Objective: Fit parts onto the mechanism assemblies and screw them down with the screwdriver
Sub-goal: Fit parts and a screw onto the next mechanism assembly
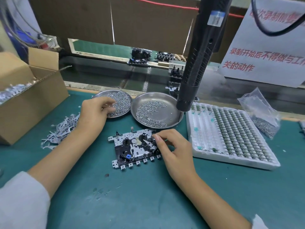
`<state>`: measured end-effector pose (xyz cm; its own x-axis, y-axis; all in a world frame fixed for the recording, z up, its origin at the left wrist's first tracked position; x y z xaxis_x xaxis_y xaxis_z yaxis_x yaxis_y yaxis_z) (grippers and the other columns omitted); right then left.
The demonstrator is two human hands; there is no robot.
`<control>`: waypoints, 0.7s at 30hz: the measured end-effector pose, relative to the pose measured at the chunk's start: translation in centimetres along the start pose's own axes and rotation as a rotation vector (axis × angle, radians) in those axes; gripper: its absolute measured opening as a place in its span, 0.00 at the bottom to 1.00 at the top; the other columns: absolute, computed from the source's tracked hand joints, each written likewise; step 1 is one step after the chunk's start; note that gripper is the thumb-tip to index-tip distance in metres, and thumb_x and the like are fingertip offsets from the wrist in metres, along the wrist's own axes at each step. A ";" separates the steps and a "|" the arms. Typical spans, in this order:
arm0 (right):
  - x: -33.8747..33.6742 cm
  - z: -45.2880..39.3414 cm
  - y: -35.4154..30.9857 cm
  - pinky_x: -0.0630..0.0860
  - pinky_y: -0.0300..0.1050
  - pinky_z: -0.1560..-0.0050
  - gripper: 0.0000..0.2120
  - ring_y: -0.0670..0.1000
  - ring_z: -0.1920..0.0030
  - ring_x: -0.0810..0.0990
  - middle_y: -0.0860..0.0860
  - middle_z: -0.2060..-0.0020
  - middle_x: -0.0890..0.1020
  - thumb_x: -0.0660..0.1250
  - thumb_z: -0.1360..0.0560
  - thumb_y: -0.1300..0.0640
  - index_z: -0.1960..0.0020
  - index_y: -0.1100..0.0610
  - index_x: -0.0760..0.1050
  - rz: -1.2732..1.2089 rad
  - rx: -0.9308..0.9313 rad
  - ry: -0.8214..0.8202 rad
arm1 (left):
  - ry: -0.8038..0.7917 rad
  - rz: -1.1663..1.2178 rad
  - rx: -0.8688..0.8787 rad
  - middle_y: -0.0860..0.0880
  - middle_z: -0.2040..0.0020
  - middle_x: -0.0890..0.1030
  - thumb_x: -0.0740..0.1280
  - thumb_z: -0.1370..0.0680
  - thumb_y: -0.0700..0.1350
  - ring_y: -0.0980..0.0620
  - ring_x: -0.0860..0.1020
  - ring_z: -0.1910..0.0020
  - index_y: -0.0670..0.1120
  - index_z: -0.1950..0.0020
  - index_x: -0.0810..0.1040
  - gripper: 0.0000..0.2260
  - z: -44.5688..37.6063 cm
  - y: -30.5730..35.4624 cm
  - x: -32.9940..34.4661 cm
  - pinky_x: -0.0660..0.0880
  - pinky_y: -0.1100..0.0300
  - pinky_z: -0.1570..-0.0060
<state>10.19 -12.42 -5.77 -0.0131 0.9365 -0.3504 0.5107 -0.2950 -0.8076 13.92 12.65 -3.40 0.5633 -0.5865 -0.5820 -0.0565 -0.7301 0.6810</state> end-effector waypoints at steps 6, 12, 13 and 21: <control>-0.4 -0.3 -1.7 0.72 0.31 0.53 0.04 0.42 0.56 0.77 0.47 0.59 0.79 0.67 0.24 0.63 0.55 0.59 0.81 0.115 -0.107 0.027 | 0.055 0.040 0.111 0.43 0.54 0.83 0.70 0.26 0.35 0.54 0.76 0.58 0.39 0.50 0.83 0.06 0.8 2.2 -0.5 0.66 0.76 0.54; 0.8 -6.5 -0.2 0.72 0.45 0.41 0.15 0.51 0.44 0.77 0.55 0.43 0.79 0.65 0.23 0.64 0.37 0.60 0.76 0.495 0.025 -0.150 | 0.071 0.495 -0.107 0.56 0.57 0.83 0.72 0.28 0.36 0.66 0.80 0.61 0.49 0.54 0.83 0.09 2.6 1.0 -1.0 0.74 0.74 0.56; 1.6 -7.5 1.0 0.72 0.48 0.40 0.16 0.54 0.42 0.77 0.56 0.42 0.79 0.64 0.23 0.63 0.36 0.60 0.75 0.600 0.098 -0.238 | 0.078 0.567 -0.147 0.56 0.58 0.83 0.73 0.28 0.35 0.65 0.80 0.61 0.49 0.55 0.83 0.09 2.9 0.8 -0.9 0.74 0.73 0.57; 2.5 -9.4 3.5 0.79 0.50 0.54 0.05 0.58 0.56 0.82 0.60 0.59 0.84 0.68 0.27 0.66 0.54 0.65 0.82 0.773 0.258 -0.317 | 0.065 0.618 -0.136 0.63 0.63 0.83 0.73 0.29 0.37 0.65 0.81 0.62 0.53 0.59 0.82 0.10 3.4 1.7 -0.4 0.73 0.75 0.58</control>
<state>20.00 -9.34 -5.05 -0.0009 0.3706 -0.9288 0.2654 -0.8954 -0.3575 10.83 10.49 -3.51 0.5088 -0.8601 -0.0380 -0.2846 -0.2097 0.9354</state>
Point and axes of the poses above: each hand's wrist, its own z-axis away from the middle knuckle, its own x-axis out of the palm, y = z × x, the point moved 10 cm from there along -z, towards the middle knuckle
